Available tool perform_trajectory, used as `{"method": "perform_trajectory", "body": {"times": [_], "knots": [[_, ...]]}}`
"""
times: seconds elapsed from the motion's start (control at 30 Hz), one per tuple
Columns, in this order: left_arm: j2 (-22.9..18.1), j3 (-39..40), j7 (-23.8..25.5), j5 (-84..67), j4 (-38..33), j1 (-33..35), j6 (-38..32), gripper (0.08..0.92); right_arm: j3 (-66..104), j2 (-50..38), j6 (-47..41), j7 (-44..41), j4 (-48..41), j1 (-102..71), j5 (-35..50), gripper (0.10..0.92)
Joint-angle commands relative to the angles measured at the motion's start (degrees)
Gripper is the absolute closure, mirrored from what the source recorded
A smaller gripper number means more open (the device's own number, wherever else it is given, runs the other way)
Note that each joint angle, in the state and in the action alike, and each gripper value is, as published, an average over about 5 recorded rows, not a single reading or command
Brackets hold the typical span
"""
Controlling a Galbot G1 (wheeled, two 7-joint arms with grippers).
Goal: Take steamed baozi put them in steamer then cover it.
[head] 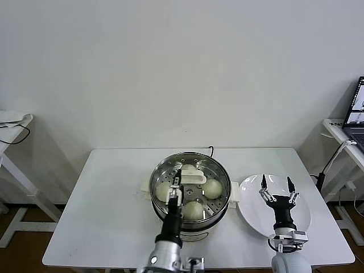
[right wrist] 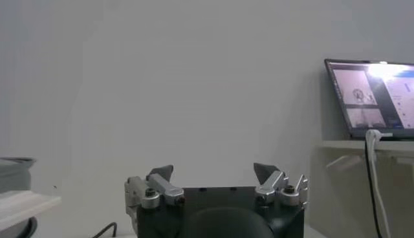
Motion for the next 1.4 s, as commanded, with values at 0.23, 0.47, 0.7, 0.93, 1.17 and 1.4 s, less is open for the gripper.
{"method": "perform_trajectory", "body": {"times": [0.23,0.47,0.7,0.93,1.17,1.4], "knots": [[2.47,-34.38,-18.95,-64.39,-12.74,13.49,-24.30,0.177,0.95,-0.84,-4.97,-0.91,5.49,-1.37,1.07,0.203],[-0.76,-41.49,-14.53,-75.02,-7.17,12.44,-28.94,0.177,1.71,-1.26,-8.10,-0.72,9.08,-1.97,1.44,0.203],[-2.87,-40.66,-12.66,-76.90,-3.62,12.02,-30.70,0.177,2.30,-1.81,-11.36,-0.20,12.49,-2.93,2.08,0.203],[-3.20,-41.19,-12.05,-79.13,-3.07,12.03,-30.78,0.177,2.34,-1.70,-11.18,-0.37,13.70,-3.30,2.58,0.203],[-3.03,-41.65,-11.72,-80.00,-2.60,12.39,-31.46,0.177,2.23,-1.28,-11.19,-0.39,14.61,-3.93,2.45,0.203],[-2.92,-41.43,-11.46,-80.35,-1.73,12.45,-31.98,0.177,2.61,-1.19,-11.18,-0.29,15.76,-4.90,2.25,0.203]]}}
